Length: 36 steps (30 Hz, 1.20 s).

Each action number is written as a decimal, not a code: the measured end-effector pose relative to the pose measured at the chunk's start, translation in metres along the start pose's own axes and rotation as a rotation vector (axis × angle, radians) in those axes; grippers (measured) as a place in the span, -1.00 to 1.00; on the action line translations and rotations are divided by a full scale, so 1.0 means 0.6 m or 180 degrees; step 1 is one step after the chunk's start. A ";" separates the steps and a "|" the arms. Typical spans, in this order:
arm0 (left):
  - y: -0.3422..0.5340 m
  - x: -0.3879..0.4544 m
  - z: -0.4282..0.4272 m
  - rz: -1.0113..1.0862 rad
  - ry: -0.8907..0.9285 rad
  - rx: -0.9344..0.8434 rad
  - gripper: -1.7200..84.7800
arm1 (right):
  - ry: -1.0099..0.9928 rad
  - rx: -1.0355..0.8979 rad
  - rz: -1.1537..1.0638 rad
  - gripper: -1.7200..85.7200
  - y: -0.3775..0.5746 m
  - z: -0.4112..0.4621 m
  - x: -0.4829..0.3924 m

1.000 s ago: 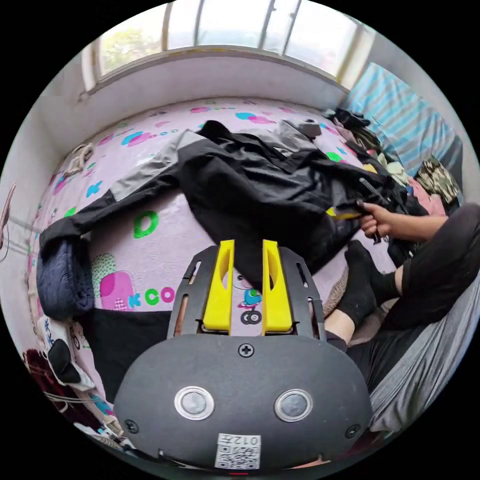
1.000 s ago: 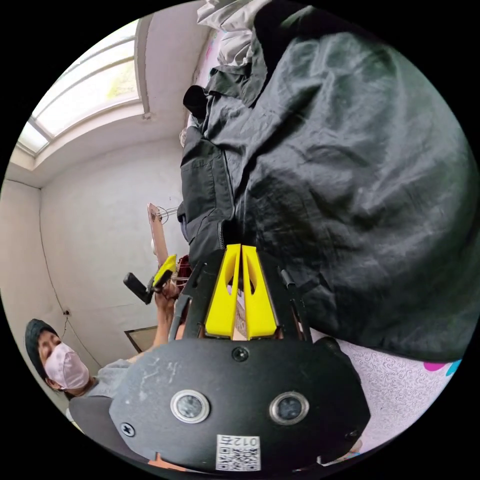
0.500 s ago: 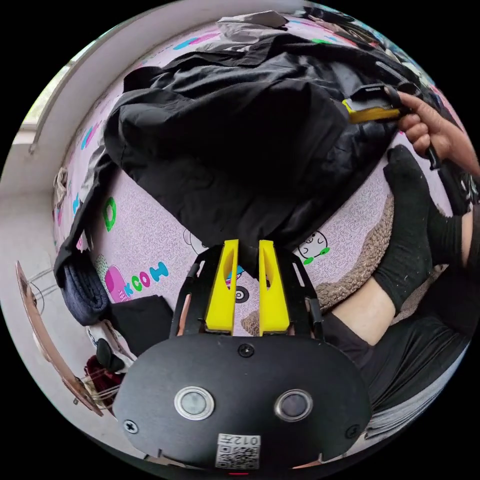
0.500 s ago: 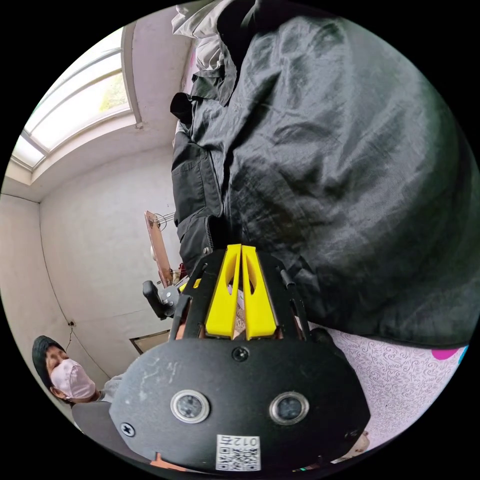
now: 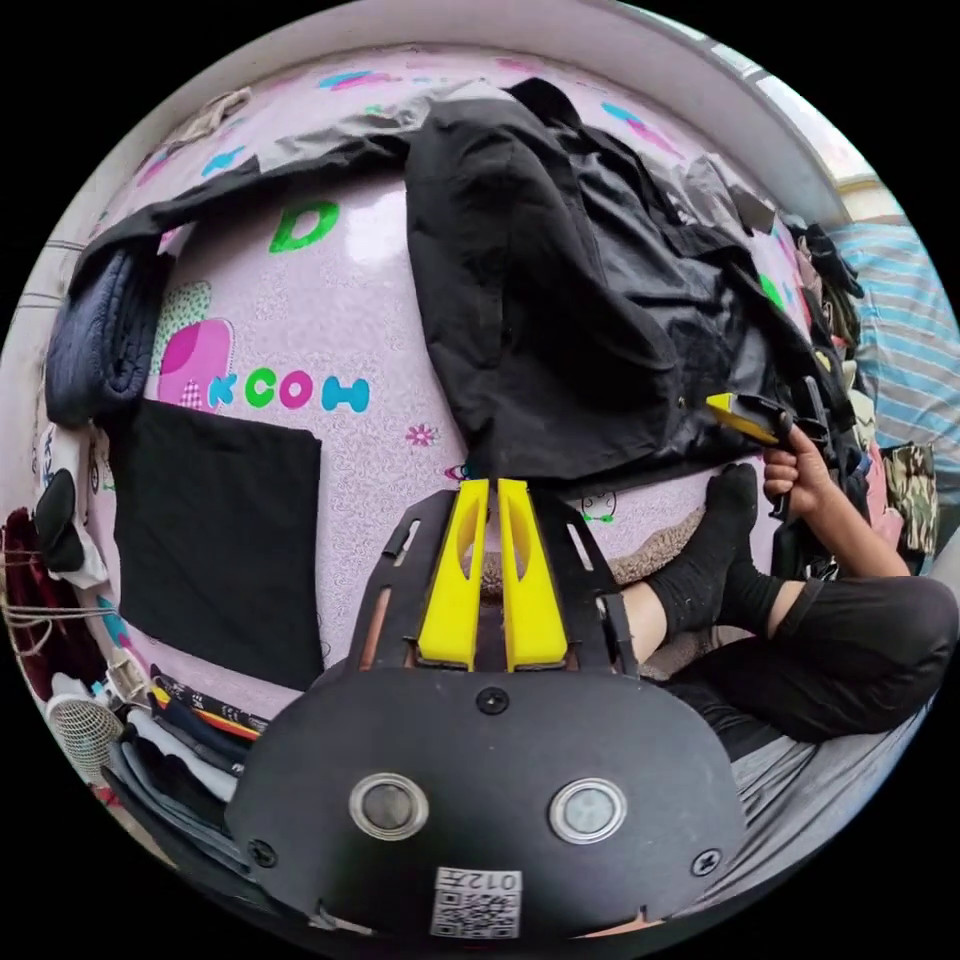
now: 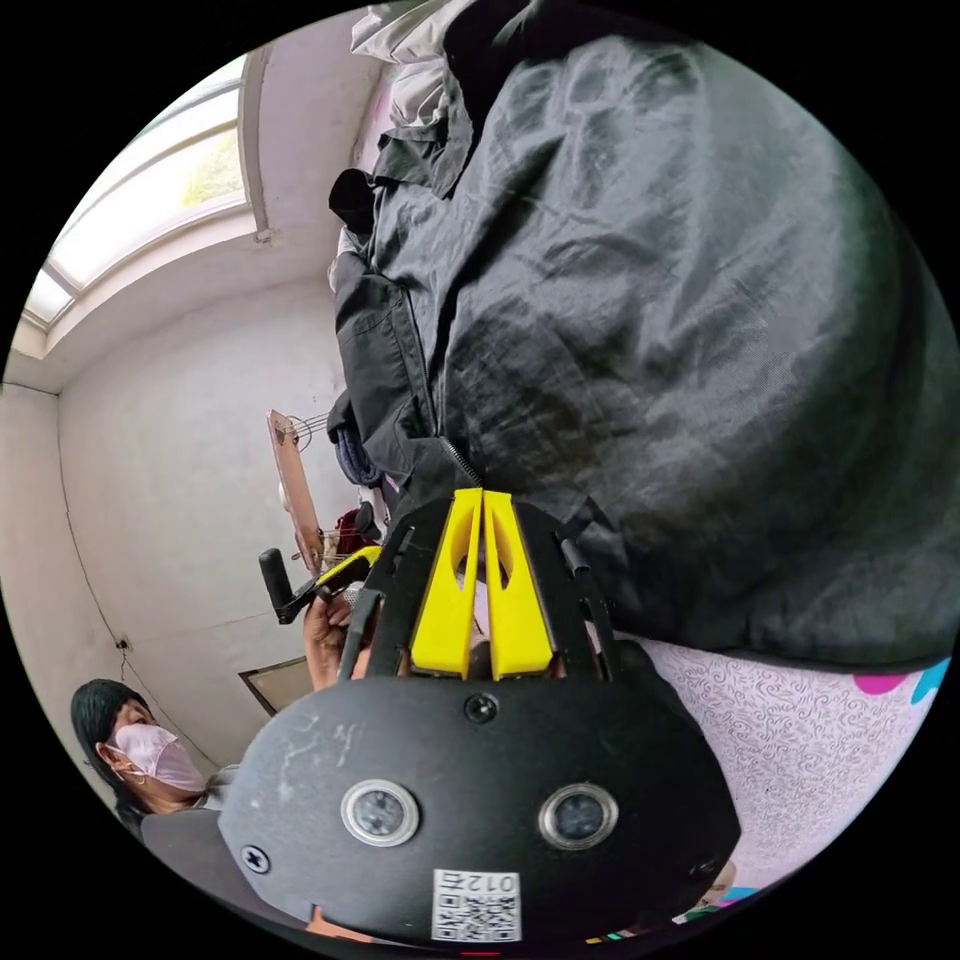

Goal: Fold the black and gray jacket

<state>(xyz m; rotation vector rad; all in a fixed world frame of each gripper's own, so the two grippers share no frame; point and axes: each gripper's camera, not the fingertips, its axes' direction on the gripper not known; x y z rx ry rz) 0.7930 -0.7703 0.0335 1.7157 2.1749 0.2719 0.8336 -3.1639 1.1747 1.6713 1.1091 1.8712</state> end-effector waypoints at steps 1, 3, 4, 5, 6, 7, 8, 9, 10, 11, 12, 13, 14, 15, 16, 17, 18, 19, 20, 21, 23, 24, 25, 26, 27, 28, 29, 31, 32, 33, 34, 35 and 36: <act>0.007 0.003 -0.018 -0.0032 0.0005 0.0151 -0.93 | -0.0024 0.0010 -0.0046 -0.98 0.002 0.003 -0.007; 0.026 0.045 -0.072 0.0174 -0.0264 0.0571 -0.90 | -0.0050 -0.0022 -0.0116 -0.98 0.003 0.013 -0.017; 0.027 0.062 -0.076 0.0276 -0.0357 0.0596 -0.89 | -0.0049 -0.0068 -0.0147 -0.97 0.002 0.023 -0.021; 0.021 0.098 -0.073 0.0505 -0.0510 0.0542 -0.86 | -0.0043 -0.0112 -0.0176 -0.97 0.000 0.035 -0.025; 0.009 0.137 -0.056 0.0788 -0.0642 0.0386 -0.84 | -0.0039 -0.0135 -0.0187 -0.97 -0.001 0.042 -0.027; 0.001 0.155 -0.043 0.0918 -0.0712 0.0285 -0.82 | -0.0033 -0.0177 -0.0200 -0.97 -0.002 0.055 -0.029; -0.015 0.188 -0.014 0.1145 -0.0874 0.0048 -0.80 | -0.0044 -0.0212 -0.0225 -0.97 -0.003 0.067 -0.032; -0.028 0.217 0.012 0.1359 -0.1007 -0.0123 -0.79 | -0.0053 -0.0233 -0.0237 -0.96 -0.003 0.073 -0.034; -0.034 0.229 0.024 0.1448 -0.1054 -0.0181 -0.79 | -0.0067 -0.0270 -0.0251 -0.96 -0.003 0.085 -0.035; -0.046 0.247 0.046 0.1583 -0.1135 -0.0324 -0.78 | -0.0075 -0.0296 -0.0253 -0.96 -0.002 0.095 -0.033; -0.057 0.260 0.068 0.1706 -0.1212 -0.0492 -0.78 | -0.0080 -0.0304 -0.0256 -0.96 0.000 0.099 -0.032; -0.061 0.265 0.079 0.1751 -0.1256 -0.0564 -0.78 | -0.0087 -0.0315 -0.0257 -0.95 0.002 0.105 -0.027; -0.068 0.271 0.100 0.1829 -0.1349 -0.0718 -0.79 | -0.0090 -0.0317 -0.0243 -0.95 0.004 0.110 -0.020; -0.072 0.272 0.120 0.1909 -0.1440 -0.0881 -0.81 | -0.0093 -0.0315 -0.0235 -0.95 0.005 0.112 -0.015; -0.073 0.271 0.130 0.1943 -0.1480 -0.0963 -0.82 | -0.0099 -0.0310 -0.0215 -0.95 0.005 0.116 -0.005; -0.075 0.266 0.146 0.1973 -0.1540 -0.1116 -0.83 | -0.0103 -0.0313 -0.0196 -0.95 0.005 0.120 0.006; -0.076 0.259 0.154 0.1962 -0.1551 -0.1197 -0.84 | -0.0104 -0.0320 -0.0190 -0.94 0.005 0.122 0.011; -0.076 0.255 0.155 0.1949 -0.1542 -0.1222 -0.85 | -0.0102 -0.0352 -0.0183 -0.94 0.003 0.130 0.021; -0.078 0.246 0.154 0.1909 -0.1511 -0.1268 -0.85 | -0.0072 -0.0395 -0.0190 -0.93 0.002 0.139 0.029; -0.081 0.239 0.149 0.1862 -0.1449 -0.1281 -0.86 | -0.0043 -0.0410 -0.0200 -0.93 0.001 0.143 0.032; -0.085 0.232 0.137 0.1827 -0.1337 -0.1262 -0.86 | 0.0104 -0.0464 -0.0247 -0.90 -0.001 0.162 0.043; -0.088 0.231 0.130 0.1831 -0.1320 -0.1268 -0.86 | 0.0134 -0.0473 -0.0261 -0.89 -0.002 0.167 0.045; -0.090 0.231 0.127 0.1828 -0.1338 -0.1265 -0.86 | 0.0194 -0.0497 -0.0293 -0.88 -0.003 0.176 0.048; -0.093 0.234 0.120 0.1857 -0.1362 -0.1217 -0.86 | 0.0270 -0.0523 -0.0339 -0.86 -0.005 0.185 0.050; -0.095 0.241 0.111 0.1918 -0.1347 -0.1113 -0.86 | 0.0310 -0.0536 -0.0365 -0.86 -0.006 0.189 0.050; -0.096 0.245 0.108 0.1941 -0.1338 -0.1060 -0.86 | 0.0393 -0.0564 -0.0419 -0.84 -0.008 0.198 0.050; -0.099 0.254 0.104 0.1996 -0.1351 -0.0971 -0.85 | 0.0482 -0.0587 -0.0486 -0.84 -0.009 0.206 0.048; -0.102 0.265 0.108 0.2106 -0.1429 -0.0930 -0.85 | 0.0625 -0.0637 -0.0593 -0.84 -0.010 0.221 0.044; -0.104 0.268 0.118 0.2176 -0.1485 -0.0979 -0.84 | 0.0734 -0.0671 -0.0660 -0.84 -0.011 0.230 0.042; -0.107 0.266 0.132 0.2209 -0.1539 -0.1084 -0.84 | 0.0795 -0.0661 -0.0695 -0.84 -0.010 0.233 0.040; -0.109 0.263 0.139 0.2215 -0.1557 -0.1133 -0.84 | 0.0919 -0.0590 -0.0781 -0.84 -0.007 0.233 0.033; -0.111 0.254 0.149 0.2210 -0.1549 -0.1201 -0.83 | 0.1046 -0.0470 -0.0867 -0.84 -0.003 0.230 0.027; -0.113 0.244 0.152 0.2186 -0.1472 -0.1216 -0.83 | 0.1103 -0.0432 -0.0903 -0.84 -0.001 0.229 0.025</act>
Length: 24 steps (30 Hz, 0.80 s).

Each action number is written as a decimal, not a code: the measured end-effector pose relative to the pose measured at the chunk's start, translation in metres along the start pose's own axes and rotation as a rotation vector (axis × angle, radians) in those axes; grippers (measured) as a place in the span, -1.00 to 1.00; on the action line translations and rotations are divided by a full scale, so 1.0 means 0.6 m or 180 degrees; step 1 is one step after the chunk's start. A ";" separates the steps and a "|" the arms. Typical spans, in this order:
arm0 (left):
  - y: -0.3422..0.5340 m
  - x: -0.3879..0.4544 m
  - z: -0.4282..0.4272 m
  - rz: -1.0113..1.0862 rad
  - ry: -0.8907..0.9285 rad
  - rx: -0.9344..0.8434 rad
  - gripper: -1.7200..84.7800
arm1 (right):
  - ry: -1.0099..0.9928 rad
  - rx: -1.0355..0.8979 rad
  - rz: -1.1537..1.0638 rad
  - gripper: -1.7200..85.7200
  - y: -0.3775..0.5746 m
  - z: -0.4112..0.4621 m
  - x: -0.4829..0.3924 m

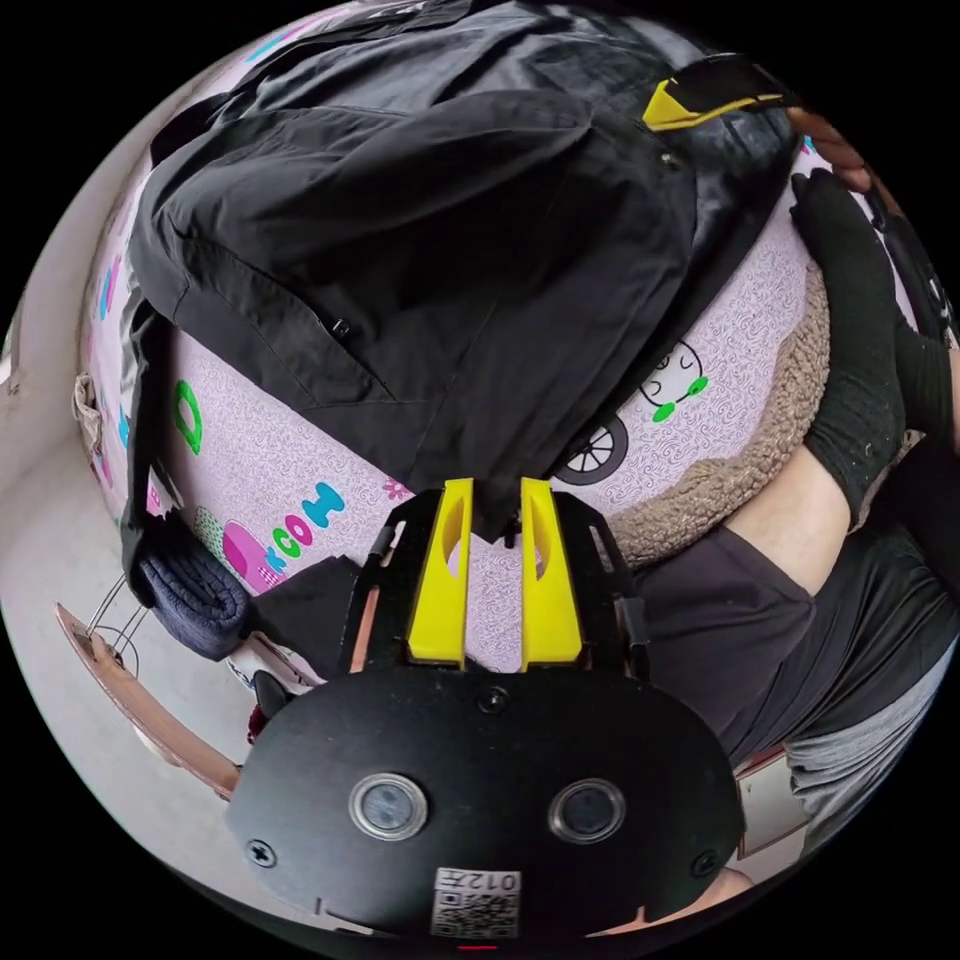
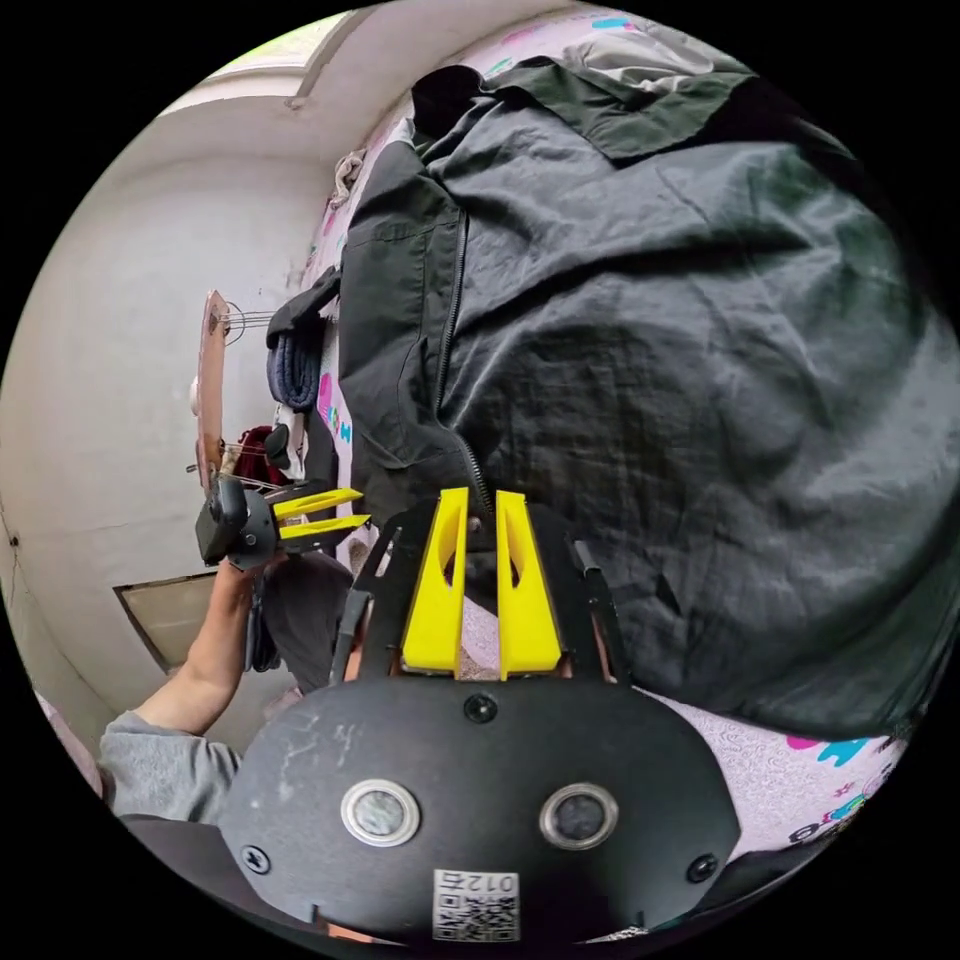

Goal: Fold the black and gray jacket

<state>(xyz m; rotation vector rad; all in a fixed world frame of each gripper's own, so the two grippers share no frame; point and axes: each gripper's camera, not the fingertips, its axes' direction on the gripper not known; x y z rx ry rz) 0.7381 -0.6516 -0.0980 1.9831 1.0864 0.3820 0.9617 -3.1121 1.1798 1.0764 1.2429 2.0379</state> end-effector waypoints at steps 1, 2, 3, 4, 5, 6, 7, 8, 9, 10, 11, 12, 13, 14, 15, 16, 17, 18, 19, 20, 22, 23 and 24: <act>0.003 -0.005 0.000 -0.0008 0.0062 0.0048 -0.83 | 0.0066 -0.0021 -0.0069 -0.83 -0.002 0.003 -0.001; 0.007 -0.017 0.003 -0.0064 0.0135 0.0072 -0.83 | 0.0047 -0.0132 -0.0125 -0.83 -0.006 0.014 0.003; 0.011 -0.027 0.007 -0.0097 0.0219 0.0095 -0.84 | 0.0017 -0.0186 -0.0133 -0.83 -0.008 0.020 0.007; 0.012 -0.031 0.008 -0.0106 0.0254 0.0112 -0.84 | -0.0059 -0.0288 -0.0116 -0.82 -0.013 0.032 0.017; 0.015 -0.039 0.011 -0.0115 0.0303 0.0138 -0.85 | -0.0126 -0.0368 -0.0093 -0.83 -0.016 0.043 0.028; 0.017 -0.045 0.013 -0.0123 0.0341 0.0157 -0.85 | -0.0144 -0.0399 -0.0088 -0.84 -0.017 0.047 0.032; 0.018 -0.048 0.015 -0.0126 0.0355 0.0164 -0.86 | -0.0140 -0.0433 -0.0105 -0.89 -0.016 0.052 0.039; 0.019 -0.054 0.017 -0.0132 0.0384 0.0178 -0.87 | -0.0151 -0.0478 -0.0170 -0.92 -0.015 0.054 0.042; 0.022 -0.059 0.020 -0.0126 0.0407 0.0163 -0.89 | -0.0168 -0.0510 -0.0181 -0.93 -0.014 0.055 0.045; 0.023 -0.061 0.023 -0.0112 0.0399 0.0138 -0.89 | -0.0213 -0.0574 -0.0179 -0.94 -0.012 0.056 0.053; 0.028 -0.066 0.028 -0.0092 0.0363 0.0099 -0.91 | -0.0264 -0.0605 -0.0192 -0.95 -0.009 0.052 0.061; 0.034 -0.073 0.030 -0.0104 0.0418 0.0139 -0.92 | -0.0282 -0.0618 -0.0202 -0.96 -0.008 0.050 0.065; 0.038 -0.078 0.032 -0.0119 0.0459 0.0147 -0.93 | -0.0286 -0.0632 -0.0208 -0.96 -0.005 0.044 0.074; 0.043 -0.087 0.038 -0.0141 0.0523 0.0137 -0.94 | -0.0248 -0.0635 -0.0204 -0.97 -0.002 0.037 0.086; 0.047 -0.096 0.043 -0.0151 0.0578 0.0141 -0.94 | -0.0233 -0.0640 -0.0211 -0.97 -0.002 0.034 0.092; 0.048 -0.100 0.045 -0.0167 0.0607 0.0156 -0.94 | -0.0212 -0.0656 -0.0217 -0.97 -0.001 0.030 0.104; 0.050 -0.107 0.049 -0.0193 0.0653 0.0164 -0.95 | -0.0148 -0.0664 -0.0178 -0.97 0.000 0.029 0.118; 0.050 -0.111 0.052 -0.0190 0.0664 0.0157 -0.95 | -0.0058 -0.0673 -0.0158 -0.98 0.000 0.030 0.125; 0.050 -0.113 0.053 -0.0182 0.0661 0.0151 -0.95 | 0.0097 -0.0733 -0.0173 -0.98 0.000 0.034 0.137; 0.048 -0.114 0.055 -0.0164 0.0645 0.0134 -0.95 | 0.0118 -0.0771 -0.0198 -0.98 0.000 0.036 0.149; 0.047 -0.115 0.058 -0.0126 0.0599 0.0108 -0.95 | 0.0007 -0.0650 -0.0094 -0.97 -0.001 0.021 0.172; 0.047 -0.115 0.061 -0.0106 0.0564 0.0088 -0.95 | -0.0072 -0.0530 -0.0086 -0.97 -0.002 0.007 0.182; 0.048 -0.118 0.064 -0.0104 0.0560 0.0101 -0.95 | -0.0112 -0.0488 -0.0084 -0.97 -0.003 0.000 0.186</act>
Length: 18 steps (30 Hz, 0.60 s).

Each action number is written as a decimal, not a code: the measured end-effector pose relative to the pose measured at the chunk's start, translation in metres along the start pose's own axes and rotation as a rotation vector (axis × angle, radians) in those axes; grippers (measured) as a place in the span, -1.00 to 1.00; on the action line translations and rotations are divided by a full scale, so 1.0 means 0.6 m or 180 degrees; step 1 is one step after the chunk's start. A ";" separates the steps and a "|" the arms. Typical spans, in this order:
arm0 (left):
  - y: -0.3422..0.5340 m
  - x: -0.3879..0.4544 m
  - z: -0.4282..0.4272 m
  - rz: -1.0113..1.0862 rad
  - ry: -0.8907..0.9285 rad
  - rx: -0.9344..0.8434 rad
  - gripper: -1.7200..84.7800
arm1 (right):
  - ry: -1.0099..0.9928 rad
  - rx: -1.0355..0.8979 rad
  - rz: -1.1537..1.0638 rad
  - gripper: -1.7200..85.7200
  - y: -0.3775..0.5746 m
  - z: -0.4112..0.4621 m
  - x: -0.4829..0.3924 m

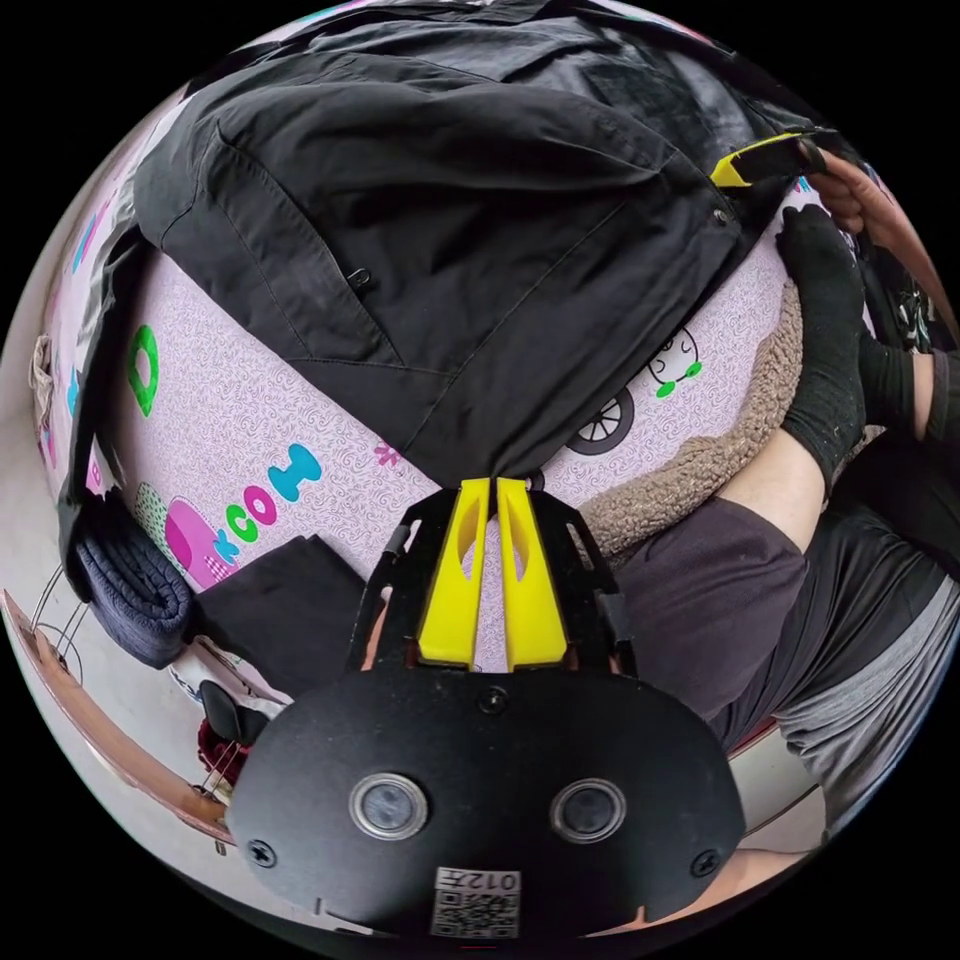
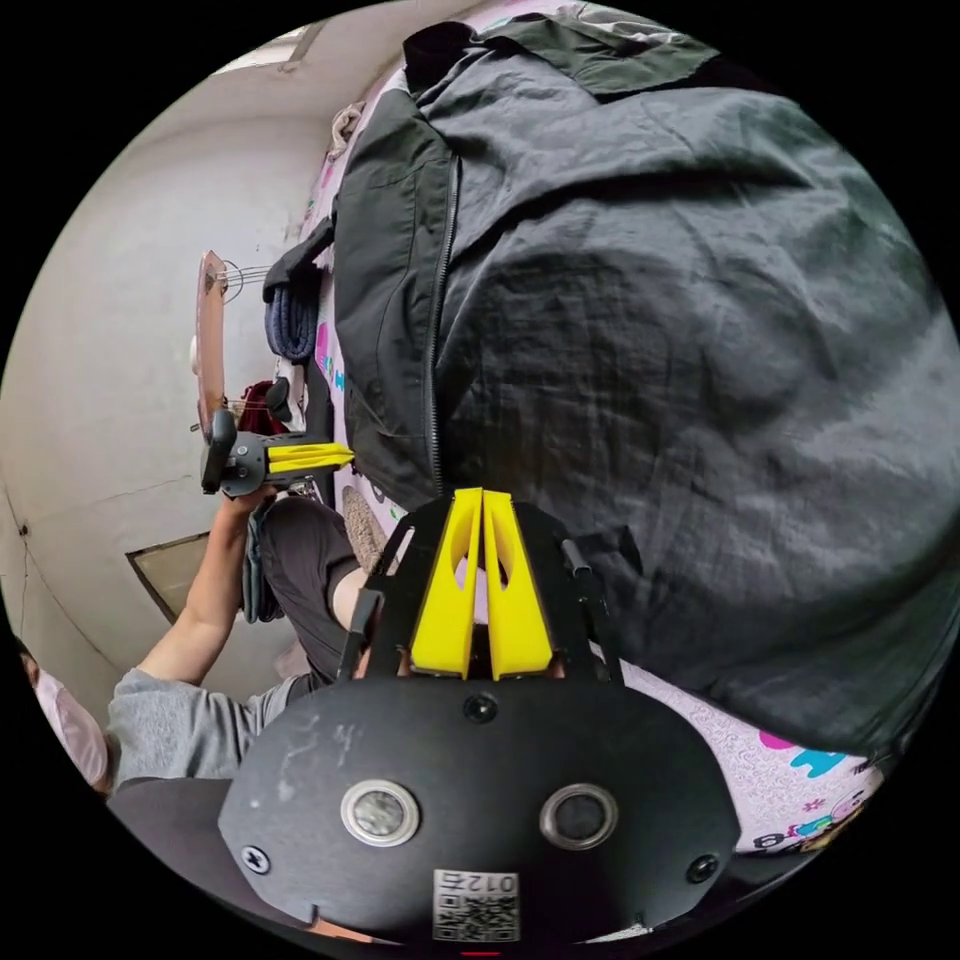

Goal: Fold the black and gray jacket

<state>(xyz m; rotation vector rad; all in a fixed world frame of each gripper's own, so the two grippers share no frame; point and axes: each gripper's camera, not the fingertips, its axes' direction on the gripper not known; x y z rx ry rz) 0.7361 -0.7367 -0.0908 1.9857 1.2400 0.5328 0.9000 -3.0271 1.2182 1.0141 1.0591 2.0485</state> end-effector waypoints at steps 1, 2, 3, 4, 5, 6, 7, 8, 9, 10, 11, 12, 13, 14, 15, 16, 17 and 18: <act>0.001 -0.002 0.001 -0.0007 0.0009 0.0002 -0.95 | -0.0087 0.0076 -0.0032 -0.96 -0.002 -0.014 0.006; 0.001 -0.008 0.003 -0.0026 0.0032 0.0001 -0.95 | -0.0174 0.0118 -0.0055 -0.95 -0.006 -0.025 0.011; 0.002 -0.013 0.002 -0.0068 0.0024 -0.0012 -0.95 | -0.0213 0.0122 -0.0048 -0.94 -0.010 -0.029 0.015; 0.004 -0.016 0.000 -0.0093 0.0023 -0.0015 -0.95 | -0.0302 0.0128 -0.0034 -0.91 -0.018 -0.036 0.022; 0.008 -0.019 -0.008 -0.0125 0.0013 0.0021 -0.95 | -0.0383 0.0115 -0.0011 -0.86 -0.026 -0.039 0.030; 0.014 -0.019 -0.025 -0.0158 -0.0044 0.0132 -0.95 | -0.0408 0.0095 0.0001 -0.85 -0.030 -0.039 0.034; 0.017 -0.017 -0.035 -0.0163 -0.0073 0.0200 -0.94 | -0.0438 0.0021 0.0002 -0.82 -0.039 -0.036 0.041; 0.020 -0.010 -0.055 -0.0154 -0.0116 0.0339 -0.94 | -0.0440 -0.0066 -0.0006 -0.81 -0.048 -0.030 0.048; 0.020 -0.001 -0.072 -0.0119 -0.0144 0.0474 -0.94 | -0.0426 -0.0097 -0.0006 -0.81 -0.051 -0.027 0.051; 0.018 0.005 -0.079 -0.0087 -0.0154 0.0535 -0.94 | -0.0395 -0.0133 -0.0006 -0.83 -0.057 -0.025 0.057; 0.009 0.019 -0.087 0.0008 -0.0184 0.0617 -0.93 | -0.0379 -0.0136 -0.0020 -0.87 -0.061 -0.026 0.062; -0.004 0.035 -0.086 0.0123 -0.0239 0.0630 -0.93 | -0.0391 -0.0131 -0.0048 -0.90 -0.062 -0.028 0.063; -0.012 0.042 -0.082 0.0173 -0.0272 0.0613 -0.93 | -0.0379 -0.0128 -0.0070 -0.93 -0.064 -0.033 0.067; -0.028 0.055 -0.070 0.0263 -0.0334 0.0532 -0.93 | -0.0352 -0.0139 -0.0059 -0.95 -0.065 -0.038 0.073; -0.044 0.063 -0.055 0.0333 -0.0379 0.0436 -0.93 | -0.0345 -0.0144 -0.0061 -0.95 -0.065 -0.041 0.076; -0.050 0.066 -0.047 0.0359 -0.0389 0.0394 -0.93 | -0.0328 -0.0156 -0.0059 -0.96 -0.065 -0.047 0.083; -0.059 0.067 -0.033 0.0393 -0.0398 0.0318 -0.94 | -0.0302 -0.0168 -0.0054 -0.97 -0.064 -0.052 0.090; -0.064 0.066 -0.021 0.0405 -0.0410 0.0240 -0.94 | -0.0294 -0.0179 -0.0059 -0.97 -0.063 -0.054 0.093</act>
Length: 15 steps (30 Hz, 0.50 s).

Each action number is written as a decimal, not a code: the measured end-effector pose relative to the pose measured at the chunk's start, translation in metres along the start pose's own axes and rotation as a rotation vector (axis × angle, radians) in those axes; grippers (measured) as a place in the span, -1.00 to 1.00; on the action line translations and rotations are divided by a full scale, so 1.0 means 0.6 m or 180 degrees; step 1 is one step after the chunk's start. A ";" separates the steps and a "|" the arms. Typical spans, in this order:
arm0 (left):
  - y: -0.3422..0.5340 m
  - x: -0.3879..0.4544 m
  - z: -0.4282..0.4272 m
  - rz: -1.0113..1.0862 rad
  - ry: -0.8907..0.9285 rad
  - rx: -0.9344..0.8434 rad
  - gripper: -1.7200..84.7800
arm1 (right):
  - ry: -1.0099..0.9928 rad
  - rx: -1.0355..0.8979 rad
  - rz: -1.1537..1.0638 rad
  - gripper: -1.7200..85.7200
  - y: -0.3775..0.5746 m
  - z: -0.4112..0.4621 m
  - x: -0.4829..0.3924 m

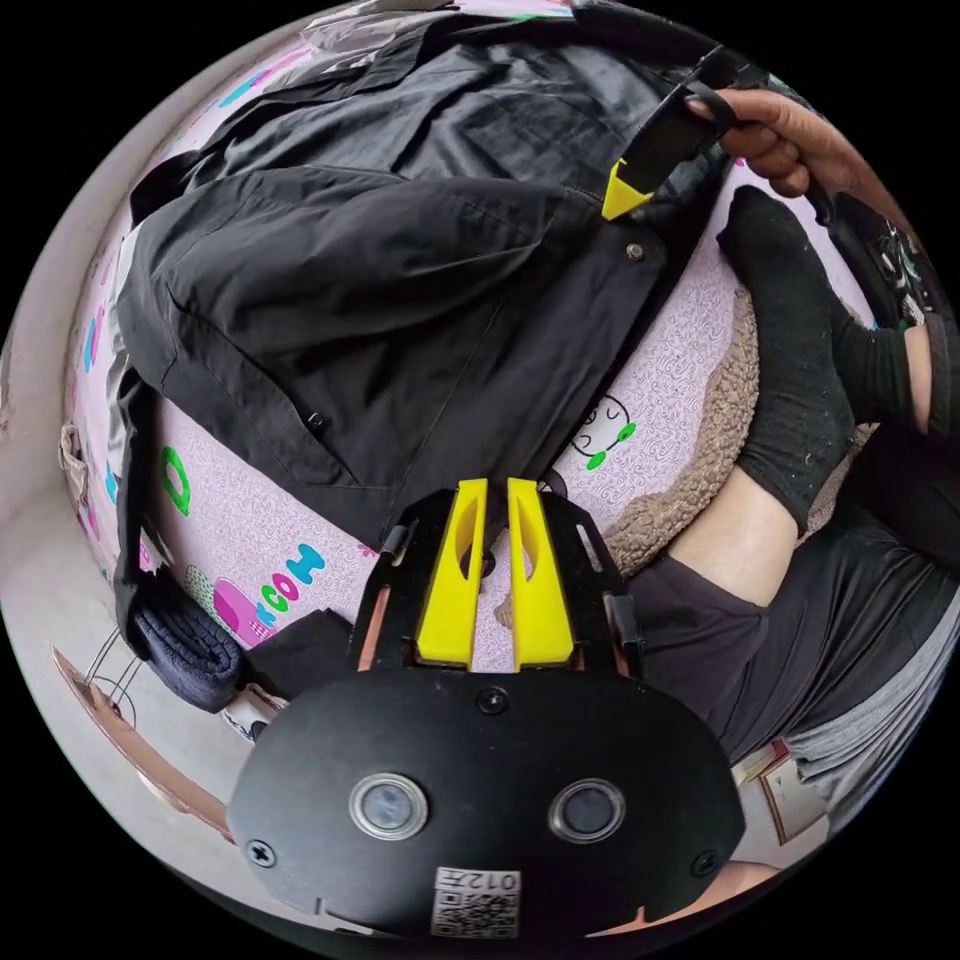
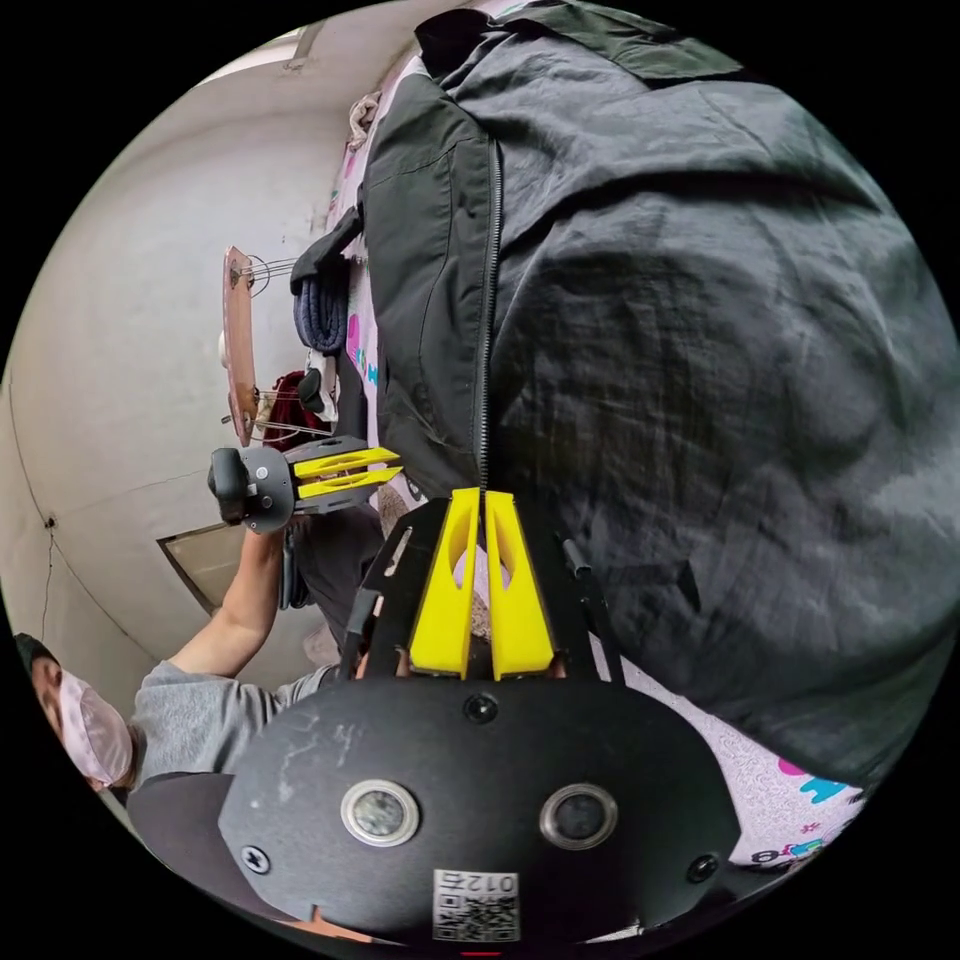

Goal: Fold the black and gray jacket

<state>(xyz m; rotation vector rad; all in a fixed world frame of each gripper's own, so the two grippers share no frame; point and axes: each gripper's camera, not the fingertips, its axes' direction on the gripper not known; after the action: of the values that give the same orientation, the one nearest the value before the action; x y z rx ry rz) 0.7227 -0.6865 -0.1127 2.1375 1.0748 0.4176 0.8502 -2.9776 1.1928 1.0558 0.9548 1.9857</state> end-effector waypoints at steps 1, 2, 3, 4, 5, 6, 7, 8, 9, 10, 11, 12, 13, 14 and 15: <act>0.000 -0.001 0.007 0.0009 -0.0002 -0.0052 -0.94 | 0.0007 -0.0036 -0.0010 -0.97 0.002 -0.003 0.006; 0.001 -0.003 0.020 0.0041 -0.0017 -0.0176 -0.95 | 0.0048 -0.0054 -0.0012 -0.97 0.004 -0.006 0.013; 0.005 -0.006 0.032 0.0066 -0.0058 -0.0261 -0.95 | 0.0074 -0.0058 -0.0014 -0.97 0.004 -0.006 0.017; 0.008 -0.009 0.035 0.0072 -0.0052 -0.0246 -0.95 | 0.0104 -0.0071 -0.0009 -0.97 0.002 -0.006 0.026; 0.015 -0.017 0.037 0.0034 -0.0004 -0.0183 -0.95 | 0.0124 -0.0069 0.0003 -0.97 0.000 -0.006 0.037; 0.020 -0.028 0.044 -0.0010 0.0062 -0.0202 -0.96 | 0.0126 -0.0079 0.0005 -0.97 -0.002 -0.006 0.042; 0.022 -0.033 0.047 -0.0018 0.0098 -0.0209 -0.96 | 0.0146 -0.0097 0.0003 -0.97 -0.005 -0.006 0.052; 0.028 -0.042 0.053 -0.0036 0.0155 -0.0196 -0.96 | 0.0182 -0.0100 -0.0009 -0.97 -0.008 -0.006 0.060; 0.033 -0.051 0.057 -0.0073 0.0222 -0.0162 -0.96 | 0.0204 -0.0100 -0.0016 -0.97 -0.009 -0.006 0.064; 0.036 -0.056 0.060 -0.0094 0.0257 -0.0145 -0.96 | 0.0249 -0.0105 -0.0034 -0.97 -0.011 -0.005 0.070; 0.042 -0.065 0.066 -0.0112 0.0317 -0.0119 -0.96 | 0.0298 -0.0122 -0.0059 -0.97 -0.012 -0.002 0.076; 0.047 -0.073 0.073 -0.0119 0.0372 -0.0123 -0.96 | 0.0322 -0.0129 -0.0072 -0.97 -0.013 -0.001 0.079; 0.050 -0.076 0.079 -0.0116 0.0405 -0.0154 -0.96 | 0.0353 -0.0131 -0.0091 -0.97 -0.013 0.000 0.085; 0.057 -0.085 0.084 -0.0138 0.0471 -0.0105 -0.96 | 0.0372 -0.0108 -0.0091 -0.97 -0.013 -0.001 0.093; 0.065 -0.093 0.091 -0.0164 0.0525 -0.0084 -0.96 | 0.0374 -0.0101 -0.0090 -0.97 -0.013 -0.001 0.097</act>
<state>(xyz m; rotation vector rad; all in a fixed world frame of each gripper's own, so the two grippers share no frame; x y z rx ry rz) 0.7414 -0.7713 -0.1220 2.0759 1.2065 0.5888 0.8261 -2.9262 1.2077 0.9117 0.9911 2.0513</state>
